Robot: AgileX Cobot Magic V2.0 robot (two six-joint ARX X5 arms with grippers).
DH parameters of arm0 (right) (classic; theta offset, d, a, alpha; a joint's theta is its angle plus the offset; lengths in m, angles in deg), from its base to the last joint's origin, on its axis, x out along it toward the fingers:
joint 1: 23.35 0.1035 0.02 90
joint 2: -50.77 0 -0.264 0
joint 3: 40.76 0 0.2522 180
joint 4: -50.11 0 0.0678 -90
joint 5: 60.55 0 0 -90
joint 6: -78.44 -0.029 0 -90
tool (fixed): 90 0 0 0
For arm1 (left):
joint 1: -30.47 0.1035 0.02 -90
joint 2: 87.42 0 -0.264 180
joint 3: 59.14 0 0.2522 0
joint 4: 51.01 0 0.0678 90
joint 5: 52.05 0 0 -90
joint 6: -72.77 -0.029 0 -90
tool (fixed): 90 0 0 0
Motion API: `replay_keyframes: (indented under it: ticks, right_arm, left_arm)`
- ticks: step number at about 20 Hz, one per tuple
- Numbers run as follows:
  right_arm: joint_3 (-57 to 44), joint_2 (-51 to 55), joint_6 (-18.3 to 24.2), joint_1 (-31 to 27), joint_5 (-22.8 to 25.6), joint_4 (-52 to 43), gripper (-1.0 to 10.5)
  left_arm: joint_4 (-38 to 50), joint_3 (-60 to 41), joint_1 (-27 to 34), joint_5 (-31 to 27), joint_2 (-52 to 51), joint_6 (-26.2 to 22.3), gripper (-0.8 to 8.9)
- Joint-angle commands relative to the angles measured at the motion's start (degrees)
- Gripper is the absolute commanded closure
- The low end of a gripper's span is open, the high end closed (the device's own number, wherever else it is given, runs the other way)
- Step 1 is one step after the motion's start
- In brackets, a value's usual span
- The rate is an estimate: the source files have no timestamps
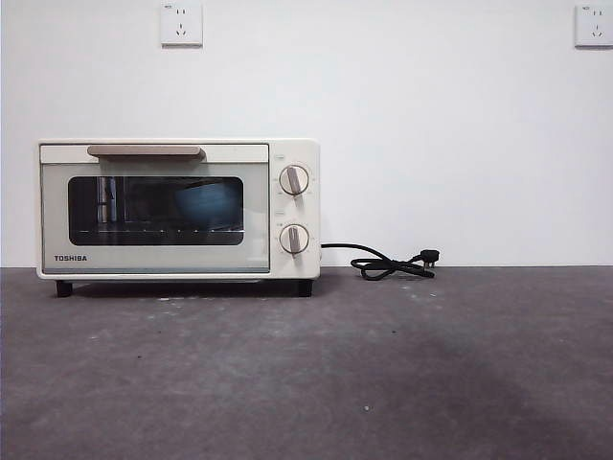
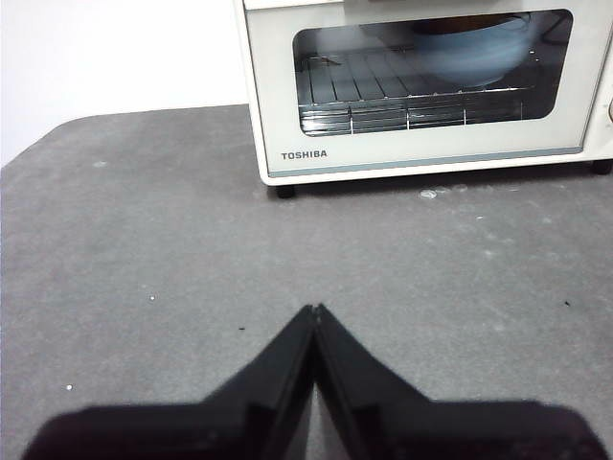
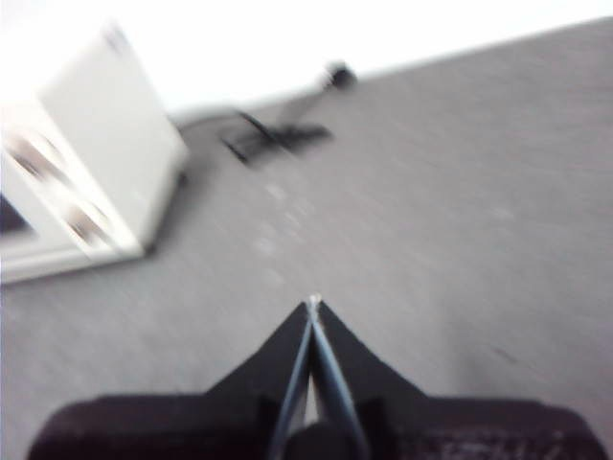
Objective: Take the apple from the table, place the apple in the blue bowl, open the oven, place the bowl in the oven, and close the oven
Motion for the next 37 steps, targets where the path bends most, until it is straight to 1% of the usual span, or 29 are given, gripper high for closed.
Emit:
replay_keyframes:
  ticks: [1,3,5,8,11,14,17,19,24,32,36,37]
  right_arm:
    - [-8.13,4.63,6.12,-7.48,-7.39,-8.15,9.5]
    - [-11.85,9.25,9.18,-13.03,-7.39,-6.05,9.5]
    - [-13.79,13.18,10.73,-18.27,-7.41,-3.63,9.5]
    - [-15.34,16.50,11.43,-22.32,-7.98,-2.32,9.5]
    - [-16.81,18.60,14.21,-24.68,-9.70,-2.29,9.5]
    - [-18.34,19.58,17.59,-25.22,-11.56,-2.01,9.5]
    - [-19.58,20.79,18.88,-25.18,-14.40,-0.02,9.5]
    - [-19.58,21.77,20.39,-25.18,-14.58,3.15,9.5]
    - [-19.58,23.63,21.33,-25.18,-14.45,3.72,9.5]
    - [-19.58,26.12,21.29,-25.07,-14.56,3.76,9.5]
    - [-19.58,26.12,20.41,-25.07,-14.62,3.76,9.5]
    - [-19.58,26.12,19.58,-25.07,-14.67,3.72,9.5]
  left_arm:
    - [0.52,-0.59,-0.09,-0.11,0.00,0.24,8.17]
    - [0.50,-0.59,-0.09,-0.13,0.00,0.24,8.17]
    - [0.50,-0.59,-0.09,-0.11,0.00,0.24,8.17]
    - [0.50,-0.59,-0.09,-0.11,0.00,0.24,8.17]
    - [0.50,-0.59,-0.09,-0.11,0.00,0.24,8.17]
    - [0.52,-0.59,-0.09,-0.11,0.02,0.24,8.17]
    - [0.52,-0.59,-0.09,-0.11,0.02,0.24,8.17]
    - [0.52,-0.59,-0.09,-0.11,0.02,0.24,8.17]
    - [0.52,-0.59,-0.09,-0.11,0.02,0.24,8.17]
    - [0.52,-0.59,-0.09,-0.11,0.02,0.24,8.17]
    - [0.52,-0.59,-0.09,-0.11,0.02,0.24,8.17]
    - [0.52,-0.59,-0.09,-0.11,0.02,0.24,8.17]
